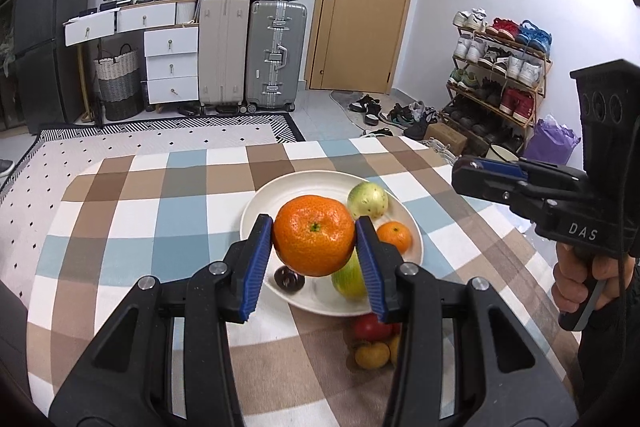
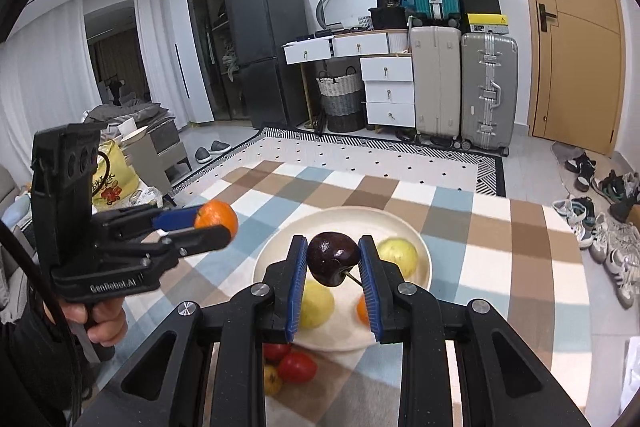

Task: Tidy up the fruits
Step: 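Carry the orange and cherry over the cream plate with both tools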

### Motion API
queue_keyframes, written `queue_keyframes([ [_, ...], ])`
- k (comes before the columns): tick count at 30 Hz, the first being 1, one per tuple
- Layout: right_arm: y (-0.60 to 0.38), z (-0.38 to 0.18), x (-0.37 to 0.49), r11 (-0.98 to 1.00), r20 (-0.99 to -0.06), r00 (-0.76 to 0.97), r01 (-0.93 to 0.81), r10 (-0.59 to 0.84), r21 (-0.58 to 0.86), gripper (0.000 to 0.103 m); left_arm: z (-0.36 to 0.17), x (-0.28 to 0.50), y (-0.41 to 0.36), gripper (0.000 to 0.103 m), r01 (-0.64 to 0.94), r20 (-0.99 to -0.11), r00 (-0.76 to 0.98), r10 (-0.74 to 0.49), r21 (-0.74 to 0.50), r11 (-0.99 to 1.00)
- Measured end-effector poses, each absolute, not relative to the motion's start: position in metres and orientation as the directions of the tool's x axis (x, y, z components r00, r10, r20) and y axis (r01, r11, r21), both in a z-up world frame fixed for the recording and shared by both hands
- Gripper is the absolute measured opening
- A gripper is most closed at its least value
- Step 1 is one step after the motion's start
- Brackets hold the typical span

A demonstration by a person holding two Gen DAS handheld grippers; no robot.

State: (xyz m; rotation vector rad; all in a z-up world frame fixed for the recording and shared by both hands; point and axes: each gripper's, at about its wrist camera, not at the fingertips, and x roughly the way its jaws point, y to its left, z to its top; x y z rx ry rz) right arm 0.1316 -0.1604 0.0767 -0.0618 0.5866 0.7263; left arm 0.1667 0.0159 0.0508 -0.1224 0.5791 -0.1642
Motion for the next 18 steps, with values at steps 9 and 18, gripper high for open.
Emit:
queue_keyframes([
  [9, -0.145, 0.062, 0.161, 0.754, -0.542, 0.578, -0.633, 0.610, 0.174, 0.026, 0.036, 0.201, 0.016, 0.039, 0.112, -0.558, 0.810, -0.179, -0.153, 0.982],
  [18, -0.132, 0.029, 0.183, 0.770, -0.596, 0.560, -0.616, 0.575, 0.165, 0.026, 0.010, 0.234, 0.013, 0.039, 0.095, -0.598, 0.784, -0.164, -0.145, 0.985],
])
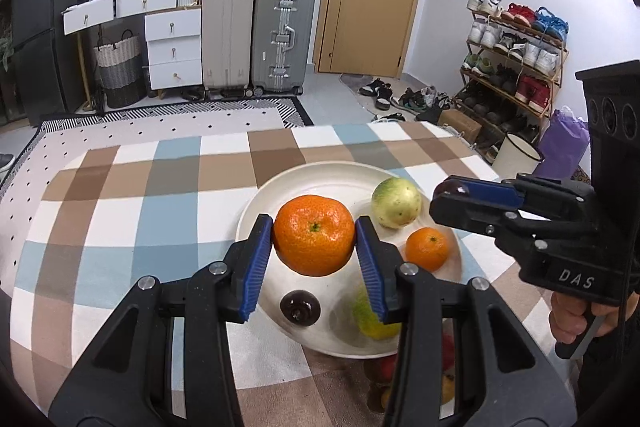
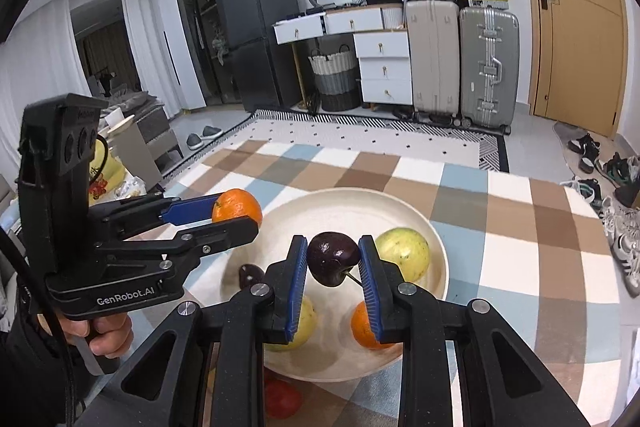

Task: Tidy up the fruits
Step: 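Carry the orange and cherry over the cream plate with both tools, then release the orange and cherry onto the plate and withdraw both tools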

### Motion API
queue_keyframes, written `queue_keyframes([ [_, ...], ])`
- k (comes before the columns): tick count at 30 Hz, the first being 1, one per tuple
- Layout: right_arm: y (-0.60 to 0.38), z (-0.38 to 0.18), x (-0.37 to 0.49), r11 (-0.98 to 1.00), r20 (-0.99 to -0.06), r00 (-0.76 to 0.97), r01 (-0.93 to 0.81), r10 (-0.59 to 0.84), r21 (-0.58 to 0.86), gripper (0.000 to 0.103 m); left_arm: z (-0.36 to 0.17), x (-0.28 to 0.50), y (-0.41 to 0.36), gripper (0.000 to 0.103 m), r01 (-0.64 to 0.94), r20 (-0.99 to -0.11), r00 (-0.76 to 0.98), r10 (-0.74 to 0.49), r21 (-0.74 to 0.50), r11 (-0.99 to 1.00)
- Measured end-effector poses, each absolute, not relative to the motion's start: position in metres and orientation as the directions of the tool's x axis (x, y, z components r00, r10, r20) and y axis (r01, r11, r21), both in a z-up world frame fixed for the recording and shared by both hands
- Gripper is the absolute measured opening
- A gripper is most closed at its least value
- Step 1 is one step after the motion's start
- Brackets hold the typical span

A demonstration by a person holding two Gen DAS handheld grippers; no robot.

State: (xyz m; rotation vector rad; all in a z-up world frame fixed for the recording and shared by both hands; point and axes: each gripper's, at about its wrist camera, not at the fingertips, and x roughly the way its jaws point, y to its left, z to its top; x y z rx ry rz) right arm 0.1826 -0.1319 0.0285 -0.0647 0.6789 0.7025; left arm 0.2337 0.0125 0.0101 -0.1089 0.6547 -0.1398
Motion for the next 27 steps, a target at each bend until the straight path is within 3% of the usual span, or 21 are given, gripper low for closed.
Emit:
queue_keyframes([
  [15, -0.131, -0.006, 0.207, 0.800, -0.641, 0.543, -0.566, 0.542, 0.196, 0.026, -0.016, 0.244, 0.000, 0.040, 0.102, -0.632, 0.766, -0.117, -0.061, 0.993],
  [17, -0.133, -0.004, 0.208, 0.800, -0.632, 0.549, -0.565, 0.547, 0.202, 0.028, -0.015, 0.244, 0.000, 0.040, 0.100, -0.621, 0.775, -0.117, -0.063, 0.993],
  [19, -0.135, 0.001, 0.205, 0.803, -0.623, 0.561, -0.563, 0.545, 0.195, 0.038, -0.013, 0.244, 0.002, 0.041, 0.100, -0.621, 0.774, -0.121, -0.068, 0.993],
  [22, -0.139, 0.008, 0.203, 0.820, -0.609, 0.595, -0.546, 0.525, 0.172, 0.048, -0.009, 0.242, 0.006, 0.068, 0.079, -0.613, 0.782, -0.108, -0.073, 0.994],
  [23, -0.140, 0.010, 0.202, 0.818, -0.606, 0.595, -0.548, 0.527, 0.174, 0.050, -0.006, 0.240, 0.007, 0.081, 0.066, -0.602, 0.793, -0.094, -0.068, 0.996],
  [27, -0.146, 0.018, 0.200, 0.819, -0.596, 0.604, -0.546, 0.529, 0.175, 0.088, 0.007, 0.233, 0.012, 0.100, 0.036, -0.575, 0.816, -0.061, -0.056, 0.998],
])
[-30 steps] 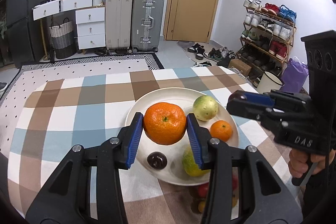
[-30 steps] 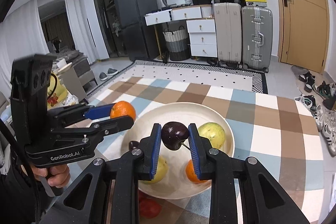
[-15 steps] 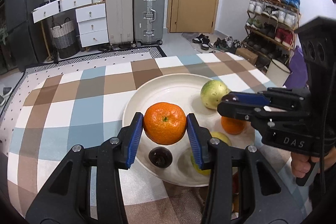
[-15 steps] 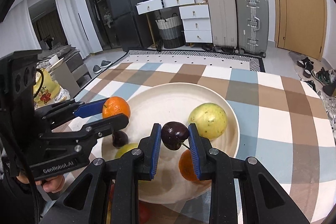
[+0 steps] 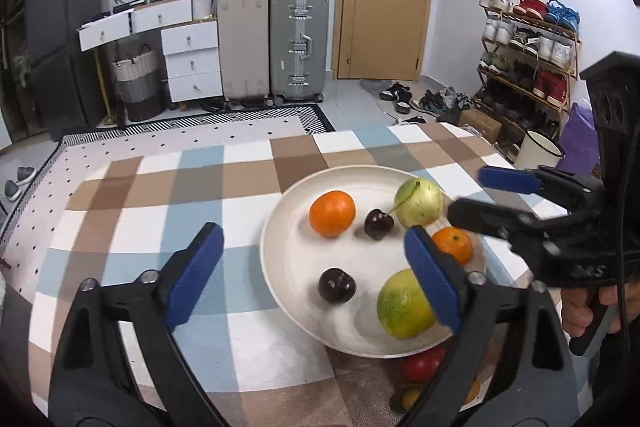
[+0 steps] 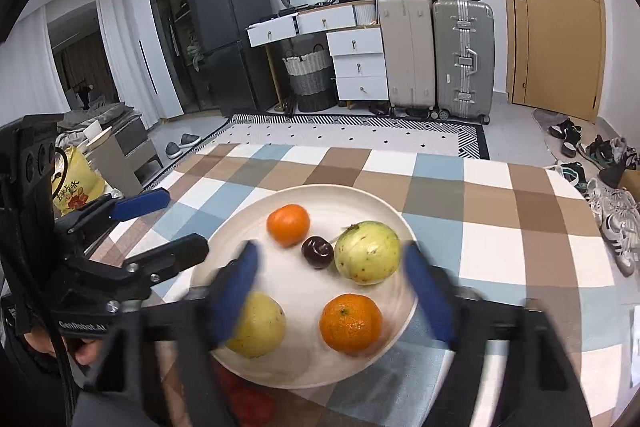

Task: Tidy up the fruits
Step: 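Release the orange and cherry onto the plate and withdraw both tools, then move both tools toward the tomatoes and pears beside the plate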

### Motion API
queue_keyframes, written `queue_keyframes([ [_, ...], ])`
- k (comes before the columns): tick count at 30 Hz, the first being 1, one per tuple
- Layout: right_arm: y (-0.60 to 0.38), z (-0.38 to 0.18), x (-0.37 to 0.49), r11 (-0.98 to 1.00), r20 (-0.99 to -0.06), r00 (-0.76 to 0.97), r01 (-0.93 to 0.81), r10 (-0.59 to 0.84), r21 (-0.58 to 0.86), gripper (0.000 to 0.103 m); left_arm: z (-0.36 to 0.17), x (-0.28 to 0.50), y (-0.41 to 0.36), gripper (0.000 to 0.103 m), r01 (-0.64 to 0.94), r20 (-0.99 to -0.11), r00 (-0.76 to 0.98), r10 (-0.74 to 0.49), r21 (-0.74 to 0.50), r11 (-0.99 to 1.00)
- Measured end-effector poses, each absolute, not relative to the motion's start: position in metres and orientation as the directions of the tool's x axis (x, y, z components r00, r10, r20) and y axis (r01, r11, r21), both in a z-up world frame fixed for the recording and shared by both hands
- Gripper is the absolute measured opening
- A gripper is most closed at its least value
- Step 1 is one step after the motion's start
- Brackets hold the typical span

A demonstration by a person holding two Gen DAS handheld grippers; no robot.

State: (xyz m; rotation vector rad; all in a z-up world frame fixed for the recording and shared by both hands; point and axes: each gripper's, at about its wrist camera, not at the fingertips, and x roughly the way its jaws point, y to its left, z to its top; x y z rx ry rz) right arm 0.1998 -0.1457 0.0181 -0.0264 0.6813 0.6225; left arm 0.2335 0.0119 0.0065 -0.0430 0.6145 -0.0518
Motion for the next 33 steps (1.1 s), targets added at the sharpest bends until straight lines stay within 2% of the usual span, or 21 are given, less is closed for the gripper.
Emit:
queue_keyframes([
  [2, -0.148, 0.023, 0.198, 0.819, -0.595, 0.605, -0.546, 0.530, 0.175, 0.092, 0.013, 0.229, 0.012, 0.102, 0.023, -0.562, 0.826, -0.040, -0.038, 0.999],
  [4, -0.149, 0.027, 0.195, 0.821, -0.608, 0.598, -0.545, 0.522, 0.169, 0.102, 0.019, 0.222, 0.010, 0.102, 0.025, -0.555, 0.832, -0.032, -0.020, 0.999],
  [15, -0.166, 0.027, 0.153, 0.831, -0.654, 0.584, -0.542, 0.481, 0.127, 0.103, 0.027, 0.169, 0.001, 0.102, 0.062, -0.570, 0.820, -0.052, -0.002, 0.998],
  [25, -0.174, 0.006, 0.127, 0.830, -0.666, 0.566, -0.538, 0.486, 0.148, 0.103, 0.014, 0.138, 0.015, 0.102, 0.065, -0.592, 0.798, -0.113, -0.102, 0.993],
  [33, -0.172, -0.009, 0.127, 0.815, -0.709, 0.504, -0.553, 0.494, 0.175, 0.103, -0.005, 0.144, 0.001, 0.102, 0.083, -0.639, 0.762, -0.103, -0.062, 0.995],
])
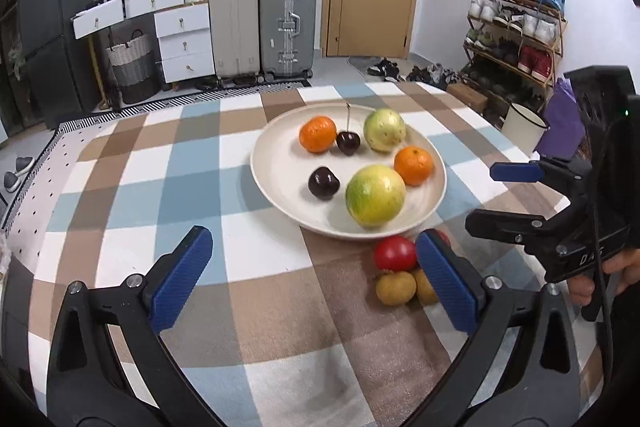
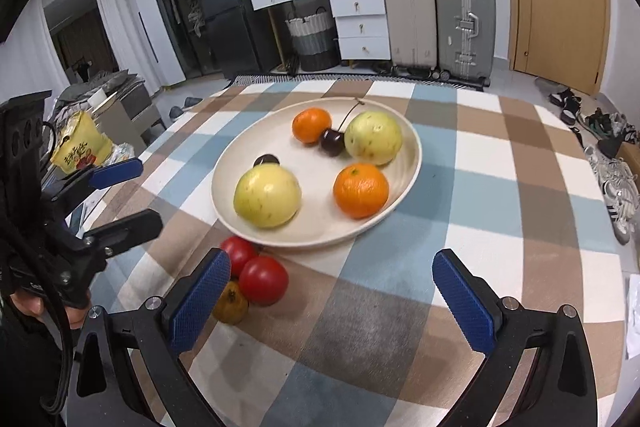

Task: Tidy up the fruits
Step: 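Move both tools toward the tomatoes and pears beside the plate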

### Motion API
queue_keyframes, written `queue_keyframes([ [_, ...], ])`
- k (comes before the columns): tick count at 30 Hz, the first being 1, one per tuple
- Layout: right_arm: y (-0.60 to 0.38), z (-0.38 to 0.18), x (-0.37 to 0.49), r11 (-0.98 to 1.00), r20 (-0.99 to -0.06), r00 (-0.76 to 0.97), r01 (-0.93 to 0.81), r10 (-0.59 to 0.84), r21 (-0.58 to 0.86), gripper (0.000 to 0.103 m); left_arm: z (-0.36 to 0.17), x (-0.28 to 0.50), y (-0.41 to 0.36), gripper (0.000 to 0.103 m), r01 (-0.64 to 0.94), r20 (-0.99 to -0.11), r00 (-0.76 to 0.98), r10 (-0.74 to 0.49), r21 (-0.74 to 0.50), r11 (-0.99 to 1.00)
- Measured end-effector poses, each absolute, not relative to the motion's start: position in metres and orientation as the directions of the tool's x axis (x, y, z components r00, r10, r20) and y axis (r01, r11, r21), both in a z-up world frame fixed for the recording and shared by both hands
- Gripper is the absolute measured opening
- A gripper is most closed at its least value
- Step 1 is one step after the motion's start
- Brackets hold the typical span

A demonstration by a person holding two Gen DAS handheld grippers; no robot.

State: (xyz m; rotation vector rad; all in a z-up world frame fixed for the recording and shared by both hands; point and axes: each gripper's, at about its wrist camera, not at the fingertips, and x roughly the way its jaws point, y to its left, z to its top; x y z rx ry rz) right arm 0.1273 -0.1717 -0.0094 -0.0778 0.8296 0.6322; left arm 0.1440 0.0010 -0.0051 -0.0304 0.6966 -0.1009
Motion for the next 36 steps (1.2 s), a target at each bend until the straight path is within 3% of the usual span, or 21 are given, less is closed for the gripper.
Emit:
queue_keyframes([
  [14, -0.154, -0.028, 0.123, 0.802, -0.756, 0.452, -0.576, 0.474, 0.158, 0.101, -0.022, 0.155, 0.002, 0.102, 0.064, -0.693, 0.714, -0.099, -0.076, 0.995],
  [21, -0.159, -0.029, 0.130, 0.819, -0.751, 0.458, -0.541, 0.475, 0.188, 0.085, -0.028, 0.160, 0.003, 0.102, 0.061, -0.705, 0.704, -0.089, -0.065, 0.996],
  [33, -0.163, -0.027, 0.135, 0.830, -0.753, 0.461, -0.522, 0.470, 0.198, 0.085, -0.033, 0.162, 0.000, 0.102, 0.070, -0.711, 0.698, -0.089, -0.056, 0.996],
  [36, -0.171, -0.027, 0.139, 0.829, -0.748, 0.453, -0.510, 0.485, 0.229, 0.079, -0.033, 0.162, -0.001, 0.102, 0.075, -0.711, 0.697, -0.092, -0.056, 0.996],
])
